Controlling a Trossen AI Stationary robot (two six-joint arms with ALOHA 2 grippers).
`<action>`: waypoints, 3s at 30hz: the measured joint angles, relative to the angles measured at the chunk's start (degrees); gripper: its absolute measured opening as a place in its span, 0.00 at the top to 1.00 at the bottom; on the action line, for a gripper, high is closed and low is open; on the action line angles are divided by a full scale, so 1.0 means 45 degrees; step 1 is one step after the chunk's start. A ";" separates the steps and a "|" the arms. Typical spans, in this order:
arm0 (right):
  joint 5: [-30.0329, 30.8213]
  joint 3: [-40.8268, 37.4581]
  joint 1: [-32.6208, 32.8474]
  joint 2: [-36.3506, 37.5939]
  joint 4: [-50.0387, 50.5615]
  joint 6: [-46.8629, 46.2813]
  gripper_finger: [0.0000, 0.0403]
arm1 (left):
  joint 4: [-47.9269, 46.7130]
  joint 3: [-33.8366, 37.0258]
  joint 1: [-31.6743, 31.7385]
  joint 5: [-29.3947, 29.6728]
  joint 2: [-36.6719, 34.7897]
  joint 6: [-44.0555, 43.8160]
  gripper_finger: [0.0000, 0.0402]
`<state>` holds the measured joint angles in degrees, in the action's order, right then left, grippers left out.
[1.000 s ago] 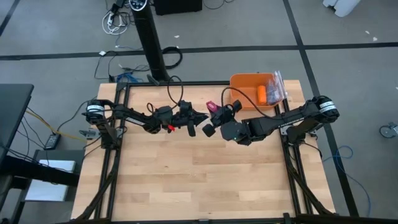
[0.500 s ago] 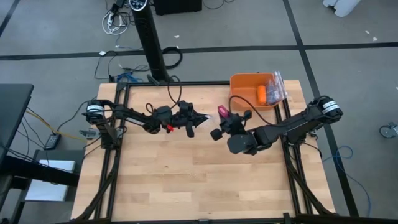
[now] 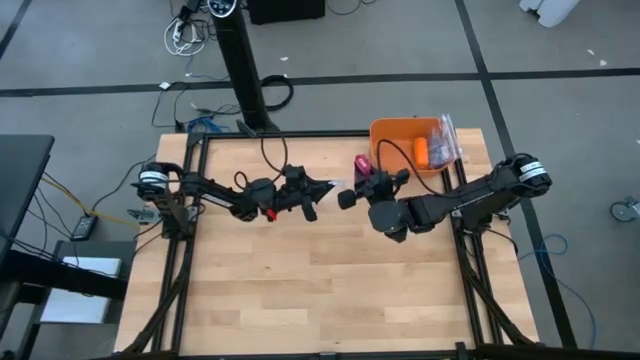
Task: Roll bandage
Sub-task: Insert the pink bandage into the transparent zip bag
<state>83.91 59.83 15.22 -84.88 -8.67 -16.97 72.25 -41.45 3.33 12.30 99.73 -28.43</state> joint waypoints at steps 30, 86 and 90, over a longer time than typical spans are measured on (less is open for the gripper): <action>-0.3976 0.0000 -0.1054 -0.0069 -0.5579 0.6082 0.79 | 0.3200 -0.0204 -0.0412 0.1475 0.0634 0.0948 1.00; -0.8619 -0.3611 0.0659 0.3928 -0.1046 0.3785 0.48 | 0.3370 0.2885 0.1171 -0.2763 -0.2430 -0.2023 1.00; -0.8713 -0.3840 0.0409 0.3921 -0.1296 0.3813 0.49 | 0.3375 0.2880 0.1167 -0.2967 -0.2722 -0.2039 1.00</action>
<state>44.70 42.56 17.06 -67.23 -14.50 0.19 87.44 -28.49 8.58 -1.05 87.48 -37.60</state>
